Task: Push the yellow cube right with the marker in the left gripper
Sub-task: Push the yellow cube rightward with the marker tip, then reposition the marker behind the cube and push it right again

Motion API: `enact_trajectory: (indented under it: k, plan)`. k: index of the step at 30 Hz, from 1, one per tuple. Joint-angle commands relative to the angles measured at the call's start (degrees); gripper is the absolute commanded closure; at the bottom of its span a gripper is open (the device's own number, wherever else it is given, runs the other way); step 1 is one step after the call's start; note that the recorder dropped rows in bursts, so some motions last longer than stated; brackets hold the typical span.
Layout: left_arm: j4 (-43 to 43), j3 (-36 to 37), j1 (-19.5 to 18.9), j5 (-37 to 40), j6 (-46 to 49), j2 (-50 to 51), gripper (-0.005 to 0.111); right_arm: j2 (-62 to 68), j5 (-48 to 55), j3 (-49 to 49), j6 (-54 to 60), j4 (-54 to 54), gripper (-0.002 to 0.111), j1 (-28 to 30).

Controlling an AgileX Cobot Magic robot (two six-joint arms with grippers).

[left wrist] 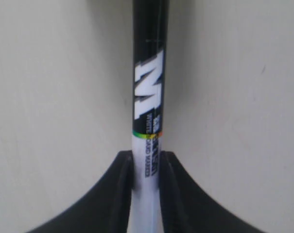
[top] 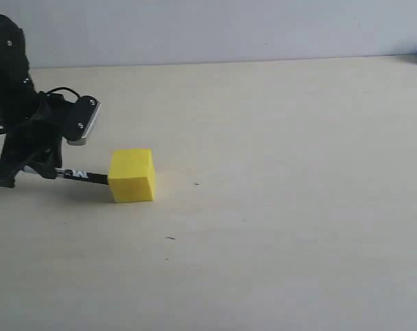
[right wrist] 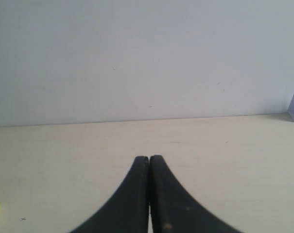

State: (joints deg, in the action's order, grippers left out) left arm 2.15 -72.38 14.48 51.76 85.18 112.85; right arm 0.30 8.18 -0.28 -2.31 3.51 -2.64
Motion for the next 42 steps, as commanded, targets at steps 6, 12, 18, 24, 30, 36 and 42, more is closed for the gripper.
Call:
enact_trajectory:
  k: [6,12,18,24,30,36,42]
  plan:
    - [-2.7,0.2,-3.2,2.3,-2.1,-0.3,0.107,-0.3,-0.5,0.3,0.1,0.0,0.108,0.0]
    - [-7.5,0.2,-4.7,3.6,-1.8,-0.3,0.107,-0.3,-0.5,0.3,0.1,0.0,0.108,0.0]
    - [-14.8,0.2,-4.6,5.9,-1.6,-0.3,0.107,-0.3,-0.5,0.3,0.1,0.0,0.108,0.0]
    - [-16.9,0.2,-2.5,7.3,-1.9,-0.3,0.107,-0.3,-0.5,0.3,0.1,0.0,0.108,0.0]
    - [-15.6,0.2,4.3,1.5,-1.7,-0.3,0.107,-0.3,-0.5,0.3,0.1,0.0,0.108,0.0]
    - [-14.7,-0.2,3.1,1.8,-7.4,-0.3,0.107,-0.3,-0.5,0.3,0.1,0.0,0.108,0.0]
    - [-11.3,-0.2,2.8,2.0,-18.2,-0.3,0.107,-0.3,-0.5,0.3,0.1,0.0,0.108,0.0]
